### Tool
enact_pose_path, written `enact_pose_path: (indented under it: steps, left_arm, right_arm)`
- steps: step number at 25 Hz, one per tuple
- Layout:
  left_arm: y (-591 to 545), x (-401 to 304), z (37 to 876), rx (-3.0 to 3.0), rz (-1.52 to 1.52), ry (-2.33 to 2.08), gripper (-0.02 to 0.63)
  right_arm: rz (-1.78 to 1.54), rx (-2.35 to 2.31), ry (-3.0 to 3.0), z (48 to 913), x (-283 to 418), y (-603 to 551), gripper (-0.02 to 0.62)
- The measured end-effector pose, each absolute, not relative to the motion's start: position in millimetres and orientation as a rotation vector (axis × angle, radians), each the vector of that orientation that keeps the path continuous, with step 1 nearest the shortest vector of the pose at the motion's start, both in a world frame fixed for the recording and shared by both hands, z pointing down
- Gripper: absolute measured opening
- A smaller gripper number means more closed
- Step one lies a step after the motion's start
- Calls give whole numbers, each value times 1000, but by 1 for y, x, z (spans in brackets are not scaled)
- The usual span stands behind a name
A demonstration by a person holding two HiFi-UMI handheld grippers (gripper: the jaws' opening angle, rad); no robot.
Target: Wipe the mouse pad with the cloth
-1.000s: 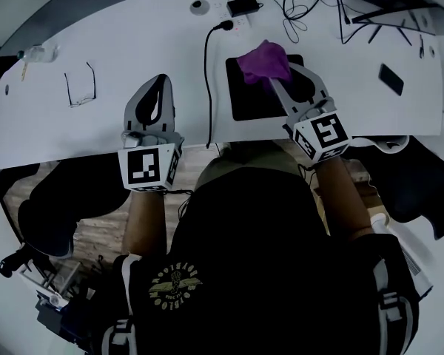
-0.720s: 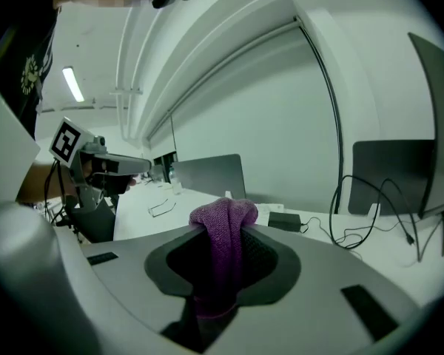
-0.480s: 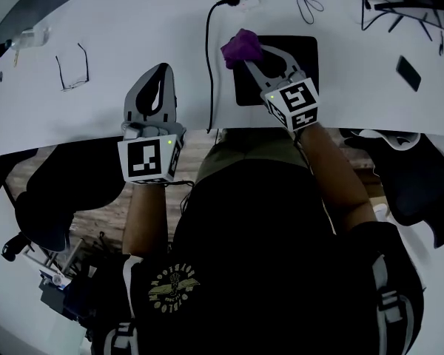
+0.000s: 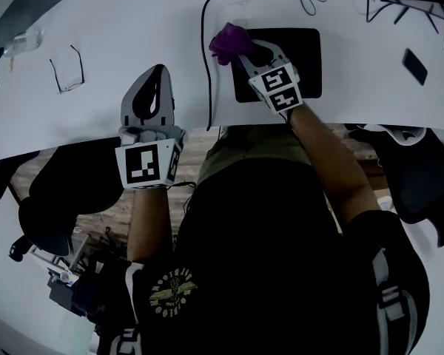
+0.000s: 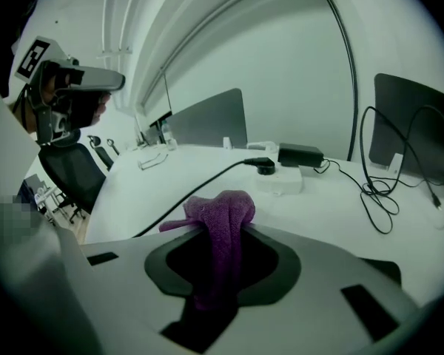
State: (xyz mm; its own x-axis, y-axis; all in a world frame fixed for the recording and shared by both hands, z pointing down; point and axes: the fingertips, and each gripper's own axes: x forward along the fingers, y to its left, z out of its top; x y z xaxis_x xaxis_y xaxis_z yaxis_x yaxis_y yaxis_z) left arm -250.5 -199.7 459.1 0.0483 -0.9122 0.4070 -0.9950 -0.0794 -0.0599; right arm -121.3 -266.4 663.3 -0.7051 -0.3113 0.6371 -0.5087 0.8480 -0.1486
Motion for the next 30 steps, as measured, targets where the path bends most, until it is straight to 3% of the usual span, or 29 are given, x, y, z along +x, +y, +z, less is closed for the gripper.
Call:
enact_pose_path:
  steps: [19, 30]
  left_arm:
    - [-223, -212, 453, 2229, 495, -1853, 2]
    - [-223, -204, 438, 2257, 499, -1855, 2]
  right_arm:
    - [481, 1039, -2146, 679, 54, -331, 91]
    - [537, 1145, -2105, 669, 102, -331, 91]
